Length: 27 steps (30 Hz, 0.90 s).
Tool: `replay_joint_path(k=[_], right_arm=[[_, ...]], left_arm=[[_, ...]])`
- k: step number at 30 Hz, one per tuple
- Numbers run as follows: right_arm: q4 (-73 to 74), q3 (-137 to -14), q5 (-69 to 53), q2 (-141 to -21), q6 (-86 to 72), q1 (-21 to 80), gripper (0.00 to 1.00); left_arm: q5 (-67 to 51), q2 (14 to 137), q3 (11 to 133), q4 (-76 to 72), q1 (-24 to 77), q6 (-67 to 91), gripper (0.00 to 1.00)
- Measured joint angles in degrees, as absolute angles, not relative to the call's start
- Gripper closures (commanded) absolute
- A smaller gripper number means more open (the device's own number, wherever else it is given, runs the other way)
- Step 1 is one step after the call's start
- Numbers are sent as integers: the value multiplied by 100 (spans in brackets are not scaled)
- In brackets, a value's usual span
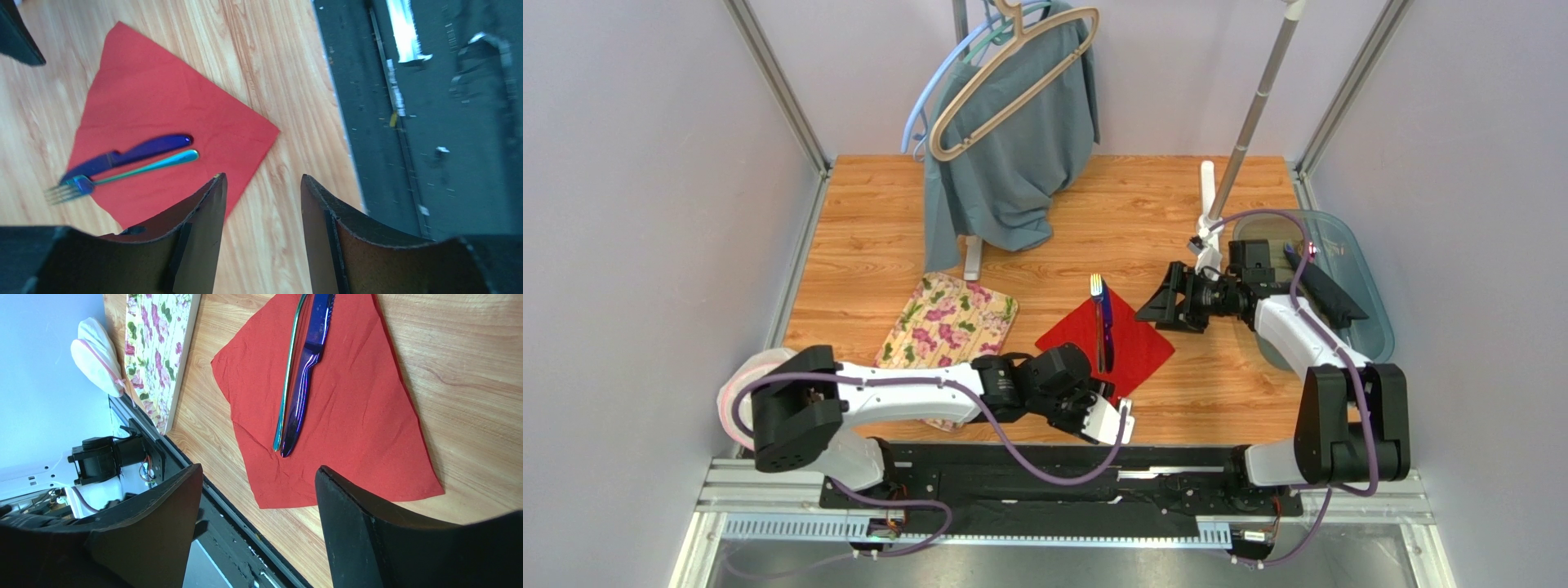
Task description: Place the utensils on the paper napkin and roll it up
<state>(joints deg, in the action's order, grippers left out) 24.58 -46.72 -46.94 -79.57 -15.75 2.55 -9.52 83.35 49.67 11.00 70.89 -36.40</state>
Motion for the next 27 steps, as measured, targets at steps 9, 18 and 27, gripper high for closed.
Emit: replay_joint_path(k=[9,18,27], right_arm=[[2475,-4689,-4694,-8103,-1555,231,26],[2497,-4700,-4694,-8138,-1533,167,25],[2506,-4700,-4694,-8138,-1518,167,25]], left_arm=[[-884,9360,4598,-329,7155,-4818,51],[-884,9629,4265,-1129,7175,-5251,55],[-764,9924,4198,-1774,7251,-5275,87]])
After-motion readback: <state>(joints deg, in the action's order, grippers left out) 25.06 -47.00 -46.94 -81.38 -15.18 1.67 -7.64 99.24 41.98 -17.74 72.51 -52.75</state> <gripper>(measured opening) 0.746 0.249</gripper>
